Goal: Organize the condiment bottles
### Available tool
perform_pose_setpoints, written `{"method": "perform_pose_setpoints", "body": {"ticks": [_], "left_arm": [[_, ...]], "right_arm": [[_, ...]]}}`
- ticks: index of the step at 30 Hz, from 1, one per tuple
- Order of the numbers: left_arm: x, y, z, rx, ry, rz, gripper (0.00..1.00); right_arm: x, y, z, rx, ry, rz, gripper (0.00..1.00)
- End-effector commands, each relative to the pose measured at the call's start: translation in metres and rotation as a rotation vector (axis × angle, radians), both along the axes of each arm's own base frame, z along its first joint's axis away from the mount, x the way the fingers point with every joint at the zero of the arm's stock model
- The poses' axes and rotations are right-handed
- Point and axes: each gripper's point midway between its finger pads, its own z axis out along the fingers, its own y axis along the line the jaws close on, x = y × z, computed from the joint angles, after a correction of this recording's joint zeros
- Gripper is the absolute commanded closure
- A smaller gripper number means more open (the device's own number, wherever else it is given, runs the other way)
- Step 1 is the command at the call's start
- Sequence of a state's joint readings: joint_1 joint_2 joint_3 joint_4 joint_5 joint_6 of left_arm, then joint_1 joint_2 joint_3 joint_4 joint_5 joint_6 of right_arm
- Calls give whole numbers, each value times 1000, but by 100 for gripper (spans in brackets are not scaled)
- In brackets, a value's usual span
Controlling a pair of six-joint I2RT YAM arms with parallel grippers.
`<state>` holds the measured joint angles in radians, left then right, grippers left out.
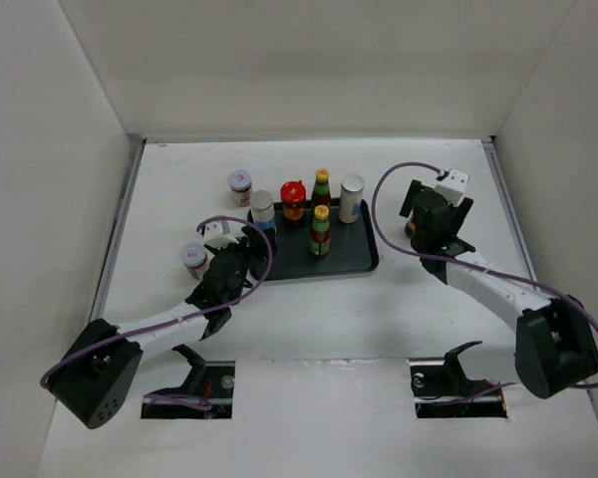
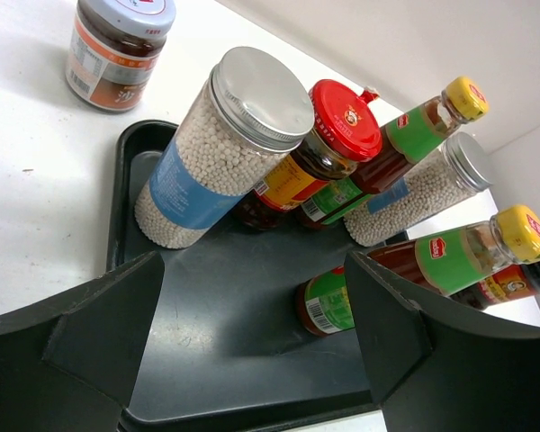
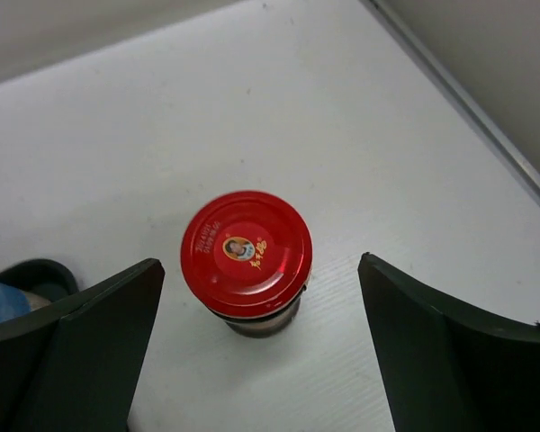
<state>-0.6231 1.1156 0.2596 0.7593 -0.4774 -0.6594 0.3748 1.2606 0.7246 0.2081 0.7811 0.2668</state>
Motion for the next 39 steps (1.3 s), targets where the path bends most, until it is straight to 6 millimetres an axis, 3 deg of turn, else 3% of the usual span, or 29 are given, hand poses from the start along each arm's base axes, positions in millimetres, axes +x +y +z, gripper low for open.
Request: {"method": "perform_pose_setpoints", "body": {"ticks": [1,8,12,18,20,23,26,29,35,39], "left_arm": [[1,-7,18,-50,-48,-21,19],[2,-5,17,-52,-44,-15,19],[3,-3,13,-47,-37,-9,19],[3,-3,14,-47,-39,-9,19],[5,-1,12,-46,-34,-4,19],[3,-2,15,-50,-42,-7,19],[5,-1,12,-47,-35,-6,19],[4,-2,15,-45,-39,-9,19],[5,8,20,-43,-57,16,19],[4,18,25,-36,-67,46,19]], "right_arm": [[9,0,-5,17,29,9,2],[29,-3,-28,94,79,23,1],[39,7,-33,136,80,59,5],[49,12,-38,142,89,67,28],[48,11,-30,145,62,62,40],[42,6,-7,121,-8,38,45],[31,22,26,79,-75,75,46],[22,51,50,85,-121,163,47],[9,121,65,130,-159,356,47],[9,153,60,143,-152,436,47]]}}
